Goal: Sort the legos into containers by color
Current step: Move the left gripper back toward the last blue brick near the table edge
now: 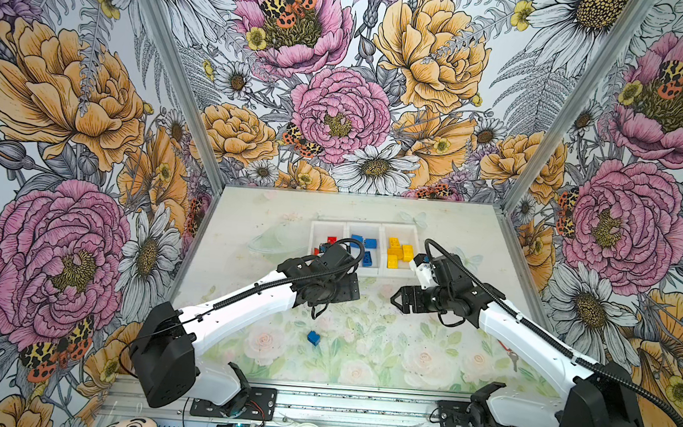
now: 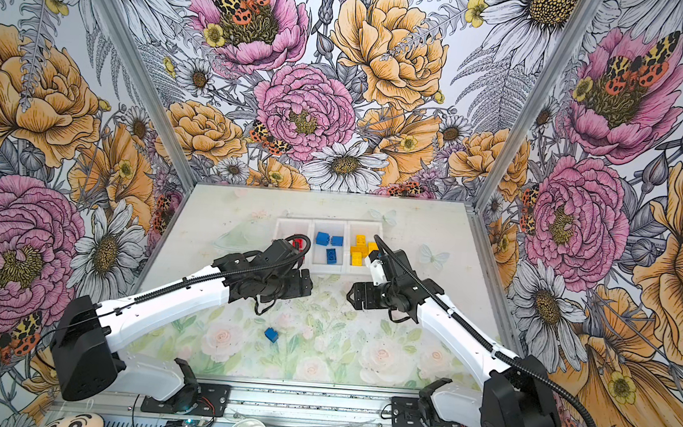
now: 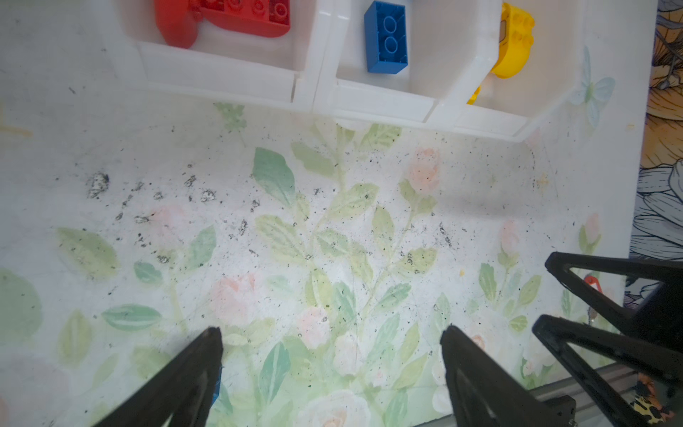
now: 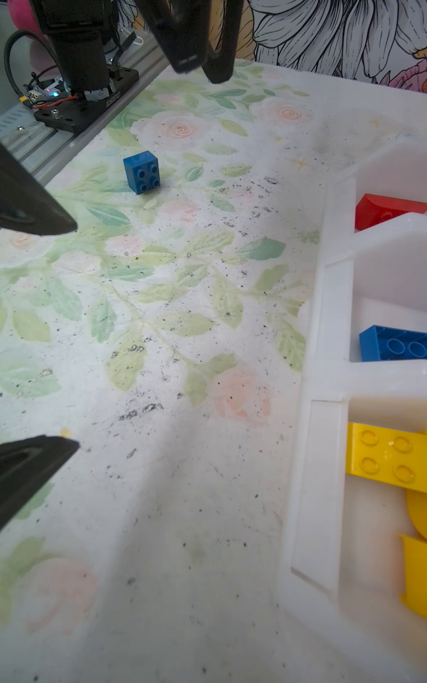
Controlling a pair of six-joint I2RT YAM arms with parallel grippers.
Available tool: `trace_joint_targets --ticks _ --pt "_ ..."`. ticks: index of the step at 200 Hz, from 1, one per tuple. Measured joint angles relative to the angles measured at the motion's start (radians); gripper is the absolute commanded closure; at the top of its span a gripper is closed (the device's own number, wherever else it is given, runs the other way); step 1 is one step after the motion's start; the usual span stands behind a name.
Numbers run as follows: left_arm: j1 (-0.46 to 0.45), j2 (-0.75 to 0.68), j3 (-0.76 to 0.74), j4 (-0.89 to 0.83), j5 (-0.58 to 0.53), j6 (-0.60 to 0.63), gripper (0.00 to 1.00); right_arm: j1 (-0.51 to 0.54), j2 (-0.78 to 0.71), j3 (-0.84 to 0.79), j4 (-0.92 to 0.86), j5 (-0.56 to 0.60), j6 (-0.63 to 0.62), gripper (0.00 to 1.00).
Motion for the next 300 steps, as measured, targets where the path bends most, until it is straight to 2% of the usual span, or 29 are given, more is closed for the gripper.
trace_joint_targets --ticks 59,96,159,198,261,300 --pt "-0.02 -0.1 -0.085 -0.079 -0.001 -0.143 0.06 0.0 0.0 0.0 0.0 0.0 0.0 0.14" --pt "-0.05 -0.125 -0.177 -0.098 0.022 -0.248 0.09 0.0 0.0 0.0 0.0 -0.001 0.0 0.14" --pt "-0.048 -0.185 -0.298 -0.103 0.059 -0.385 0.15 0.008 -0.035 -0.038 0.0 -0.001 0.0 0.14" --pt "-0.019 -0.173 -0.358 -0.063 0.116 -0.421 0.18 0.01 -0.035 -0.04 0.0 0.0 0.0 0.14" --pt "0.011 -0.071 -0.361 0.011 0.172 -0.429 0.22 0.015 -0.039 -0.044 0.0 0.0 0.0 0.14" --pt "0.028 -0.033 -0.377 0.055 0.211 -0.436 0.29 0.015 -0.039 -0.053 0.0 0.0 0.001 0.14"
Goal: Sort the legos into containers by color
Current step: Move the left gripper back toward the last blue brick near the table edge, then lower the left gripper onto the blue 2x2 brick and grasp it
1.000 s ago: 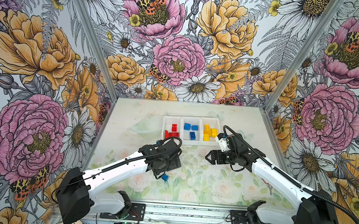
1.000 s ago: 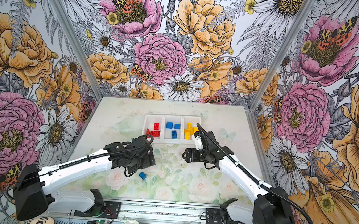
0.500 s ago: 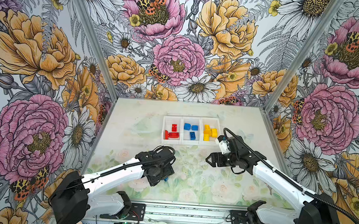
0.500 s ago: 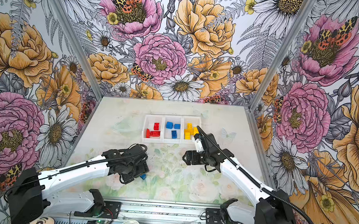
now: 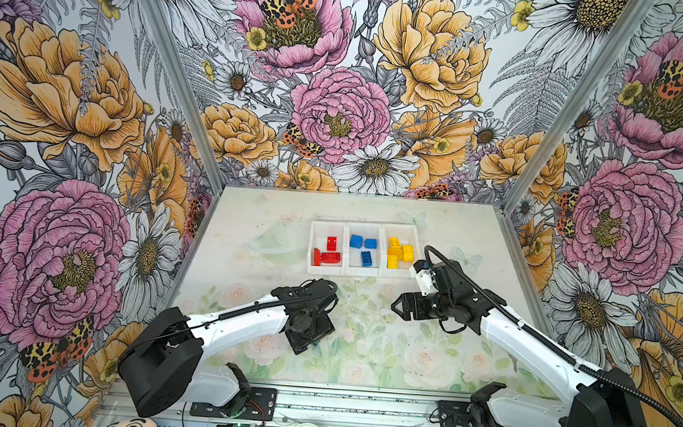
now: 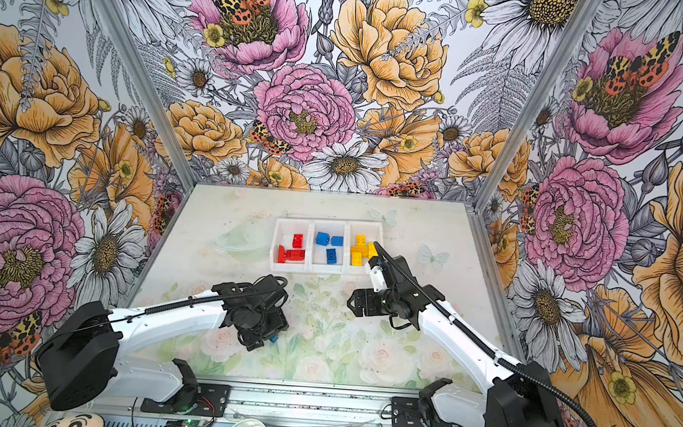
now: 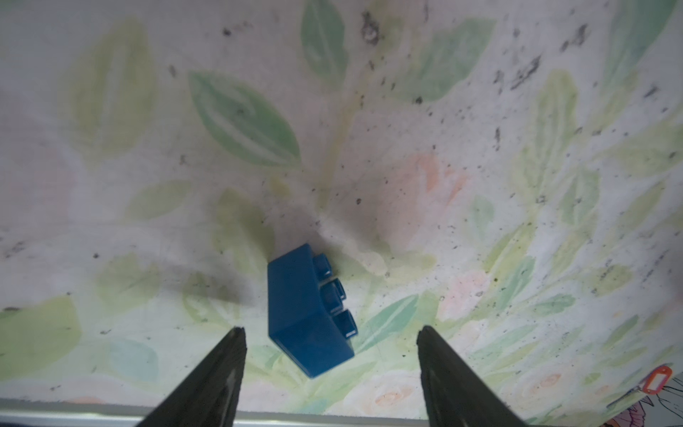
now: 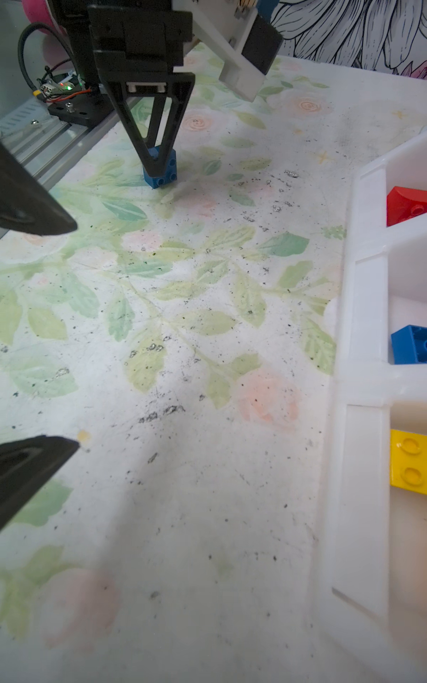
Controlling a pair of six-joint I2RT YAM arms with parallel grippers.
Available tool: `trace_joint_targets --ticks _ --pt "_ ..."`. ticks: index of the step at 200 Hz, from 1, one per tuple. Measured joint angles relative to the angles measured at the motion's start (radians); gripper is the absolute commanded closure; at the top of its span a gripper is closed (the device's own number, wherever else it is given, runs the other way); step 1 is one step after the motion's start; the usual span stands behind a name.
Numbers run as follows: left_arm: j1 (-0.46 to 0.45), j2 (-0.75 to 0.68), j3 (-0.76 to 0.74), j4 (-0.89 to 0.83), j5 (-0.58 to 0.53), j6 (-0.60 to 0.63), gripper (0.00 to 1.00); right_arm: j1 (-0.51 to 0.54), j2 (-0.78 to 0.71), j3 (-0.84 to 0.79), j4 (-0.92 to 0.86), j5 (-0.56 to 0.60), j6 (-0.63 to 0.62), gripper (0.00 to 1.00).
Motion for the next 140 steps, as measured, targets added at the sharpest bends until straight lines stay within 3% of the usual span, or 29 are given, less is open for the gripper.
trace_joint_targets --ticks 140 --pt "0.061 0.027 -0.02 0.015 0.047 -0.006 0.46 0.0 0.0 -0.004 0.008 0.0 0.0 0.14"
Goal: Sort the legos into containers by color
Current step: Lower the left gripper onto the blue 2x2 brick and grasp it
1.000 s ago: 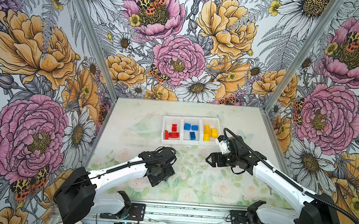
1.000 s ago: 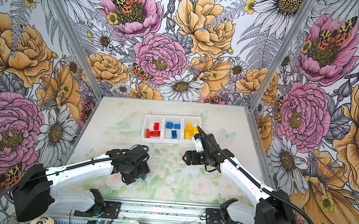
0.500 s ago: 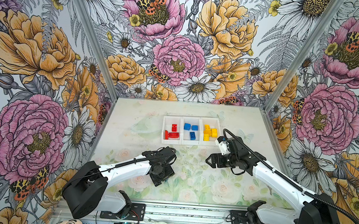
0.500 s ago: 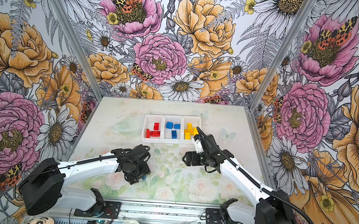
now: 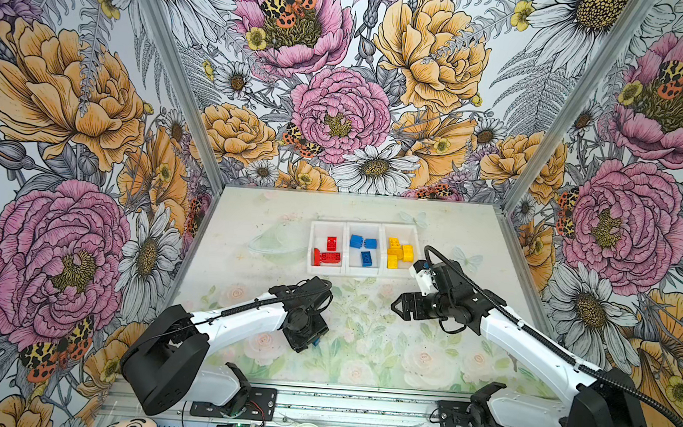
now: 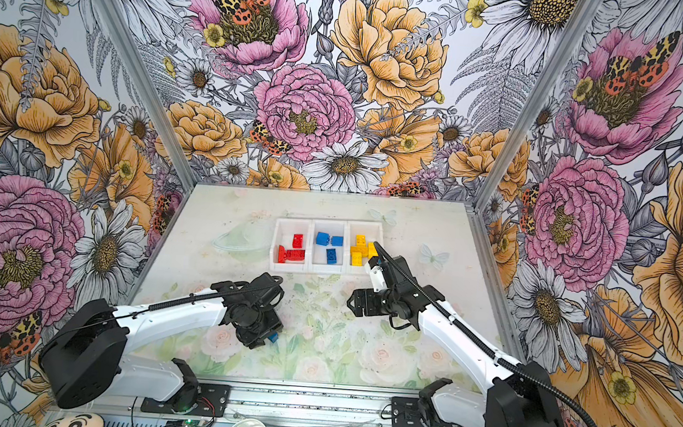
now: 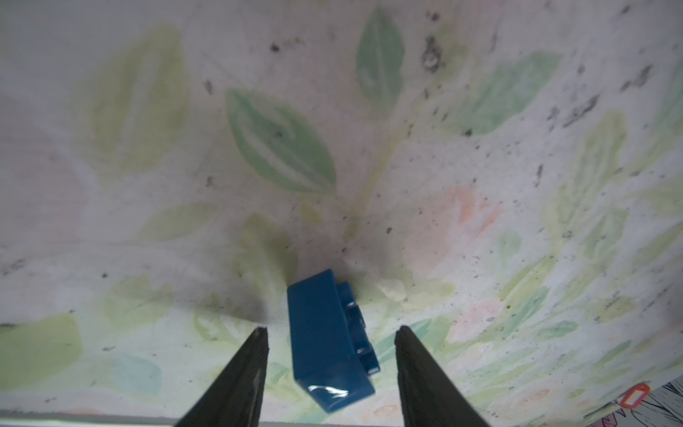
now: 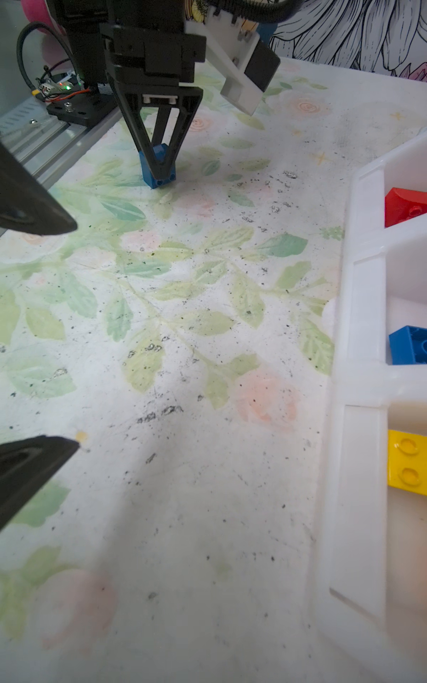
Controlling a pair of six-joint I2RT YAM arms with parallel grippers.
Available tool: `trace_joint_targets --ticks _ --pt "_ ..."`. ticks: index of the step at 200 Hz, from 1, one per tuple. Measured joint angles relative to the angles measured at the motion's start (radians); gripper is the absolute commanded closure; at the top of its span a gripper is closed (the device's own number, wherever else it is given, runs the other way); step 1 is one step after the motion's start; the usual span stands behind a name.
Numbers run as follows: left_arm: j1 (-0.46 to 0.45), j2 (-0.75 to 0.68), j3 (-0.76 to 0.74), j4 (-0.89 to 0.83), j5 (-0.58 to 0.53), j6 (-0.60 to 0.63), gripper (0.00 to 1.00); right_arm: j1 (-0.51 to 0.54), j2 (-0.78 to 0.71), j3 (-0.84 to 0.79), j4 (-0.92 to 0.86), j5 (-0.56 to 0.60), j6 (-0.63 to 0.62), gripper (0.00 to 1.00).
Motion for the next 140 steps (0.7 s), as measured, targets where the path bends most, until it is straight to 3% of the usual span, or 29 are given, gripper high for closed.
trace_joint_targets --ticks 113,140 --pt "0.002 0.021 0.0 0.0 0.01 0.009 0.8 0.0 -0.001 -0.001 0.0 0.0 0.007 0.14" --pt "0.002 0.017 0.0 0.0 0.01 0.007 0.82 0.0 -0.013 -0.005 0.002 0.0 0.007 0.14"
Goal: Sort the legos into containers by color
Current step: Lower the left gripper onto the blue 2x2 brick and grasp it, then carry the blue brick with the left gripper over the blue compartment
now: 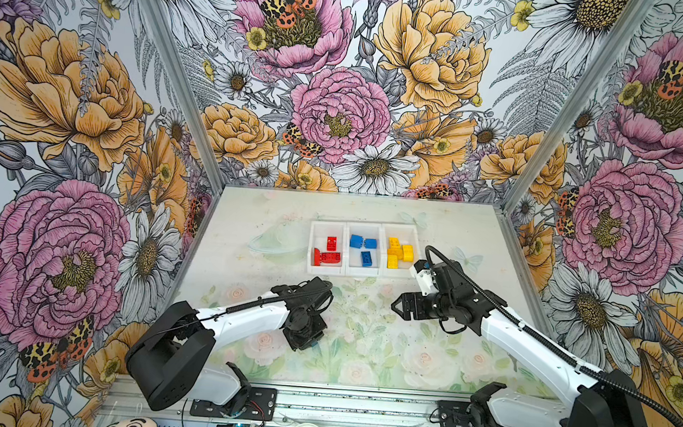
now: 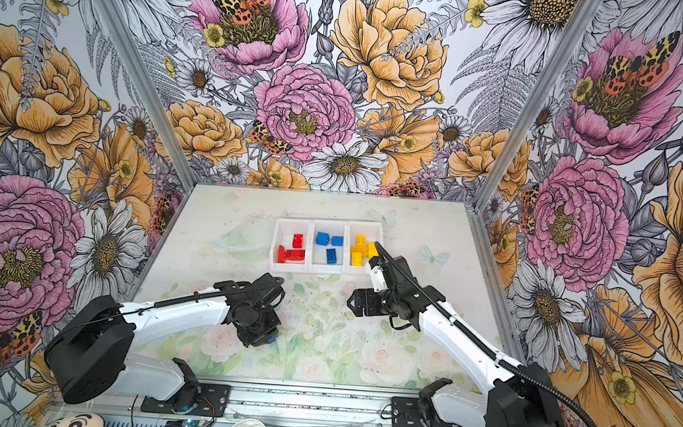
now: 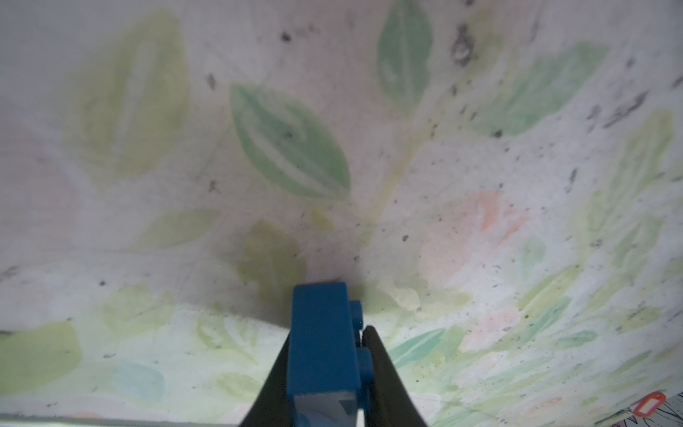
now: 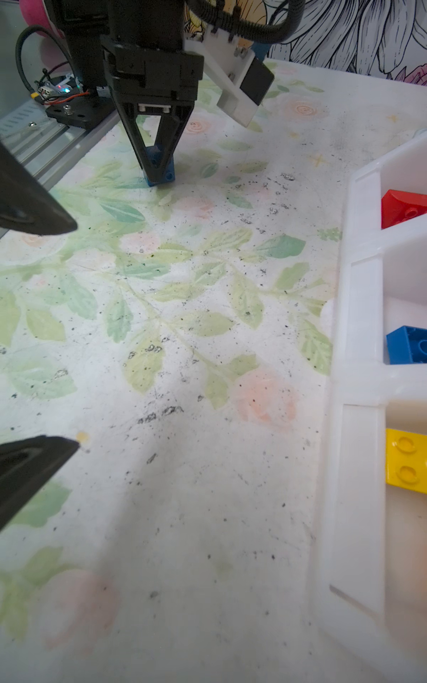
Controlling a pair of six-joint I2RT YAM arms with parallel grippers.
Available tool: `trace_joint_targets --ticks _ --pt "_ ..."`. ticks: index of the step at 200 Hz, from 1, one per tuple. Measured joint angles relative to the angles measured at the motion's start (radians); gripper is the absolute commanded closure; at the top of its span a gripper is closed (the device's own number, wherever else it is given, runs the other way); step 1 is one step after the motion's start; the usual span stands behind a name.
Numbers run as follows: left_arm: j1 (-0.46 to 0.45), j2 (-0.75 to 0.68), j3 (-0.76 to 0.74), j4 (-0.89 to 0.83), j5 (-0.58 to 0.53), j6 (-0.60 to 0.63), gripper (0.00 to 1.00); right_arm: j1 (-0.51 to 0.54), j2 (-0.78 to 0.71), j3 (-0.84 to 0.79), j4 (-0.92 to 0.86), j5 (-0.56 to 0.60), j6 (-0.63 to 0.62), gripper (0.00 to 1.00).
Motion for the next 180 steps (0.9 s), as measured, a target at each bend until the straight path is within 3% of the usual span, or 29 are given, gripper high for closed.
trace_joint_targets --ticks 44,96,180 --pt "-0.001 -0.027 0.03 -0.011 -0.018 0.01 0.82 0.0 -0.013 -0.018 0.008 0.0 0.0 0.14" --pt "-0.003 -0.031 0.201 -0.031 -0.094 0.091 0.82 0.0 -0.025 -0.029 0.012 0.004 0.008 0.14" --pt "-0.002 0.314 0.7 -0.051 -0.171 0.404 0.82 0.0 -0.048 -0.029 0.012 0.005 0.018 0.14"
